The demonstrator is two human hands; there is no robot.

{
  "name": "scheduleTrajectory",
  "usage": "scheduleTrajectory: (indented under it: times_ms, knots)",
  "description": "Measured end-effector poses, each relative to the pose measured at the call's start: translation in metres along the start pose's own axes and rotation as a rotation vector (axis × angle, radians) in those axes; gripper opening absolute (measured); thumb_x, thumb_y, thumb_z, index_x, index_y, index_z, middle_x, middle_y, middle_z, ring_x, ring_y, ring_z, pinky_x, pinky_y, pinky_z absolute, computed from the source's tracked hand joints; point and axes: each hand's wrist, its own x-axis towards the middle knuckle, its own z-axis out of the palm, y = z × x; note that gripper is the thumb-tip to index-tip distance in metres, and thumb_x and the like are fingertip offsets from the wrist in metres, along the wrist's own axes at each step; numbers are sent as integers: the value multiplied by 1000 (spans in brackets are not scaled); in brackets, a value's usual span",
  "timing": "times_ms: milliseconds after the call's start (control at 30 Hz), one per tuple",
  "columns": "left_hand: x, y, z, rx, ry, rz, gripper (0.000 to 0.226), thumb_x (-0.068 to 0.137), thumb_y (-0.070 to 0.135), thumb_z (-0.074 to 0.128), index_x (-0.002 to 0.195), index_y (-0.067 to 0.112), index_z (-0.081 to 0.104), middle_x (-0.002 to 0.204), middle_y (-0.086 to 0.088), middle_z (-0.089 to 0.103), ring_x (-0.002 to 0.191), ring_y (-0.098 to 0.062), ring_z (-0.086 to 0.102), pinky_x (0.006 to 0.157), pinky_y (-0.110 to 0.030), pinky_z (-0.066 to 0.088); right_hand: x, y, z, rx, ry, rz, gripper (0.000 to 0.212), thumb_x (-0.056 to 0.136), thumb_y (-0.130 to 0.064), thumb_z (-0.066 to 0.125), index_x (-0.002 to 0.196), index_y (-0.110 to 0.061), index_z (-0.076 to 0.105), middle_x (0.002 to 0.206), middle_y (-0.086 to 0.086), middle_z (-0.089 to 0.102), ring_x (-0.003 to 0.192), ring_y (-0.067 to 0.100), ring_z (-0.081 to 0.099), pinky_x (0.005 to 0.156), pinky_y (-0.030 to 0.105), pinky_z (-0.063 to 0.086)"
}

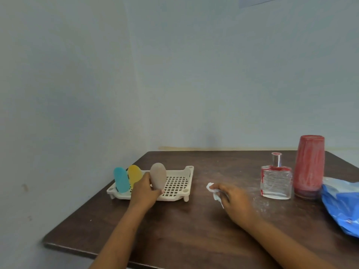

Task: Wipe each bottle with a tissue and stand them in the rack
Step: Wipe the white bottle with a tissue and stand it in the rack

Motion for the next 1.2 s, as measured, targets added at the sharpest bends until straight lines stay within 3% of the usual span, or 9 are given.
scheduleTrajectory:
  times_ms: [200, 400, 600, 733, 967, 1200]
  knots:
    - [6, -2, -2, 67, -13, -11, 61, 80, 21, 78, 128, 18, 41, 130, -8, 57, 113, -23, 59, 92, -34, 51, 8, -6, 11, -6, -66, 60, 27, 92, -5, 50, 106, -19, 68, 85, -3, 67, 83, 7, 63, 81, 21, 48]
    - [9, -6, 0, 69, -22, -7, 81, 80, 15, 77, 138, 27, 23, 136, -9, 51, 114, -24, 59, 94, -36, 51, 12, -12, 17, -71, -112, 51, 23, 94, -11, 51, 107, -20, 67, 85, -3, 67, 79, 4, 59, 72, 5, 39]
    - [12, -7, 3, 54, -11, -13, 96, 79, 10, 77, 144, 35, 11, 141, -9, 45, 114, -26, 60, 94, -38, 53, 11, -8, 15, -45, -78, 64, 25, 93, -7, 51, 103, -23, 67, 82, -4, 65, 78, 6, 60, 72, 4, 39]
    - [10, -5, 5, 67, 35, 16, 92, 78, 14, 78, 143, 33, 17, 140, -7, 47, 116, -24, 58, 94, -36, 52, 11, -6, 16, -24, -50, 61, 23, 92, -6, 53, 99, -22, 69, 75, -8, 63, 75, 4, 61, 72, 7, 42]
    - [13, 11, -2, 150, 312, 96, 74, 81, 32, 76, 140, 25, 32, 137, -5, 47, 127, -24, 43, 98, -37, 45, 9, -6, 14, -2, -52, 65, 25, 91, -6, 53, 99, -24, 67, 78, -8, 65, 77, 3, 62, 74, 15, 47]
    - [18, 22, -4, 274, 260, 78, 51, 81, 44, 73, 120, 23, 48, 120, 0, 54, 103, -16, 56, 73, -25, 45, 8, -13, 10, 3, -63, 91, 27, 91, -4, 50, 102, -20, 68, 84, -2, 67, 80, 8, 62, 76, 15, 46]
